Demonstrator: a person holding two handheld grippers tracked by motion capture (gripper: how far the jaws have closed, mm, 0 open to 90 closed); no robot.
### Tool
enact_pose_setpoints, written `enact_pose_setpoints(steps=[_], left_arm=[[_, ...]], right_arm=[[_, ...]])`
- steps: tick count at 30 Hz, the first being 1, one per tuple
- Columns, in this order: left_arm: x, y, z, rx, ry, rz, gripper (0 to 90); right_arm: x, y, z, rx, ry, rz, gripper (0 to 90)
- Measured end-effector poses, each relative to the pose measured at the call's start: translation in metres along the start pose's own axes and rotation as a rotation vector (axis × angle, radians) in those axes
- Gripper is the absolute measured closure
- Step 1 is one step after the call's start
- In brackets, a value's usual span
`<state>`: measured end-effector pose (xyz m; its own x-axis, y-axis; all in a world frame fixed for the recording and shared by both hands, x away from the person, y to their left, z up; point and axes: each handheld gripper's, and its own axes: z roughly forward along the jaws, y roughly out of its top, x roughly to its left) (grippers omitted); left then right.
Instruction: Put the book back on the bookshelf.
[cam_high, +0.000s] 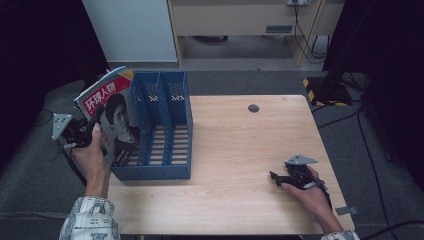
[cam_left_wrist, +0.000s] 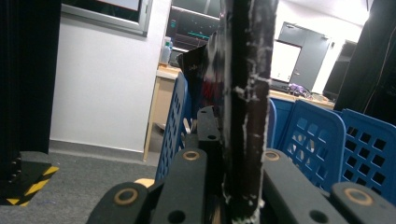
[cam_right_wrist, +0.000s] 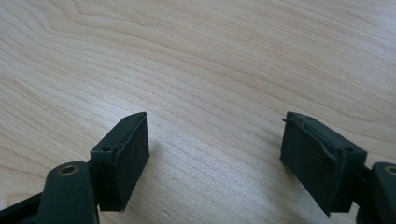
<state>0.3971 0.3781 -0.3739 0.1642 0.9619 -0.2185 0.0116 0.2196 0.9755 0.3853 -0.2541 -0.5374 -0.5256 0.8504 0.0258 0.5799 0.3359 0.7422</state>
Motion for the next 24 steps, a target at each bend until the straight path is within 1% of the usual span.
enact_pose_setpoints(steps=[8, 14, 20, 22, 24], left_arm=[[0.002, -0.007, -0.002, 0.007, 0.004, -0.018, 86.1], [0.001, -0.012, -0.001, 0.033, 0.006, -0.021, 86.1], [-0.003, -0.012, -0.002, 0.078, 0.019, -0.002, 85.9], [-0.004, -0.011, -0.002, 0.096, 0.024, 0.015, 85.9], [-0.005, -0.010, -0.003, 0.109, 0.024, 0.023, 86.0]], right_arm=[[0.000, 0.000, 0.000, 0.000, 0.000, -0.001, 23.6], [0.000, 0.000, 0.000, 0.000, 0.001, 0.002, 23.6], [0.000, 0.000, 0.000, -0.001, 0.000, -0.002, 23.6], [-0.001, 0.000, 0.000, -0.001, 0.001, -0.004, 23.6], [-0.001, 0.000, 0.000, -0.001, 0.001, -0.004, 23.6]])
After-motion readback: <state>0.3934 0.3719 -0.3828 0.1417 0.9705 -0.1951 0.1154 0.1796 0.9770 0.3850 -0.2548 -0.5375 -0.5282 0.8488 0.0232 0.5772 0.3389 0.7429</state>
